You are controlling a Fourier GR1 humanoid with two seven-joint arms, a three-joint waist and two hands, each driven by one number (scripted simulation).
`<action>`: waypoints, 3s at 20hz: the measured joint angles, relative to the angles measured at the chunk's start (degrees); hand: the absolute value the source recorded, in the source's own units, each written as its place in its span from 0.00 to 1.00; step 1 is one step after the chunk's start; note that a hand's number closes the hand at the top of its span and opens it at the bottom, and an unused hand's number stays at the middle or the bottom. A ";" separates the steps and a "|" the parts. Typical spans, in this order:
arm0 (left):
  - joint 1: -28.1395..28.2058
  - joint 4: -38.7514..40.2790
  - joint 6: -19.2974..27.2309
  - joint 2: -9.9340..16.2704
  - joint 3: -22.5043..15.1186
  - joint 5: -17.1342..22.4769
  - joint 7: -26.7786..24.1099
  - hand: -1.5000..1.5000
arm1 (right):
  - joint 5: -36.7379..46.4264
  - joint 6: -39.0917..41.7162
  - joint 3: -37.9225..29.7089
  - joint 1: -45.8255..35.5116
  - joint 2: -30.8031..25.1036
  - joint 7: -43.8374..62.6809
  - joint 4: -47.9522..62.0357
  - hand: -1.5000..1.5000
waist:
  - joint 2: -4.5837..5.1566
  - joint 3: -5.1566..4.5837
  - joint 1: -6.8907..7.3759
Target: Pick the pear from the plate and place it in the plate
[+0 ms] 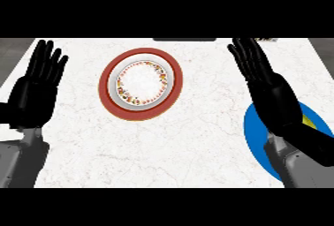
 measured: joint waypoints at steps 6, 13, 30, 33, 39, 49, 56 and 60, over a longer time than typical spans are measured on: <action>5.26 1.54 -0.71 2.97 -1.08 -3.57 0.24 0.50 | -16.87 -6.36 -13.92 5.64 6.93 6.12 4.99 1.00 | 2.53 -0.19 -1.84; 11.46 5.40 -2.27 3.80 -4.40 -7.33 -1.11 0.50 | -19.60 -24.11 -29.15 8.59 4.56 17.46 17.60 0.00 | 3.10 -1.04 -2.34; 14.98 11.63 -3.48 -0.01 -5.98 -12.60 -7.53 0.50 | -16.10 -28.74 -27.96 18.11 -15.67 48.14 13.94 0.00 | 1.47 -1.21 -1.94; 15.29 11.76 -3.61 -0.22 -5.89 -12.86 -8.00 0.50 | -18.79 -21.21 -26.91 19.09 -19.23 52.79 14.20 0.00 | 1.50 -1.19 -1.81; 14.09 13.15 -4.65 -0.41 -5.02 -13.56 -8.58 0.50 | -24.36 -9.27 -27.78 18.55 -23.27 58.73 16.46 0.00 | 1.56 -1.16 -1.58; 13.69 12.48 -6.14 -1.61 -3.39 -14.96 -7.35 0.50 | -25.74 1.03 -26.85 17.96 -23.66 62.51 21.96 0.00 | 1.58 -1.16 -1.34; 13.86 13.05 -7.58 -2.35 -1.62 -16.43 -7.91 0.50 | -23.99 5.89 -25.73 15.86 -21.14 61.71 27.06 0.00 | 1.59 -1.16 -1.33; 13.62 12.93 -7.93 -3.50 -0.93 -17.60 -7.37 0.50 | -21.75 6.29 -25.13 14.89 -18.98 61.45 27.34 0.00 | 1.51 -1.31 -1.43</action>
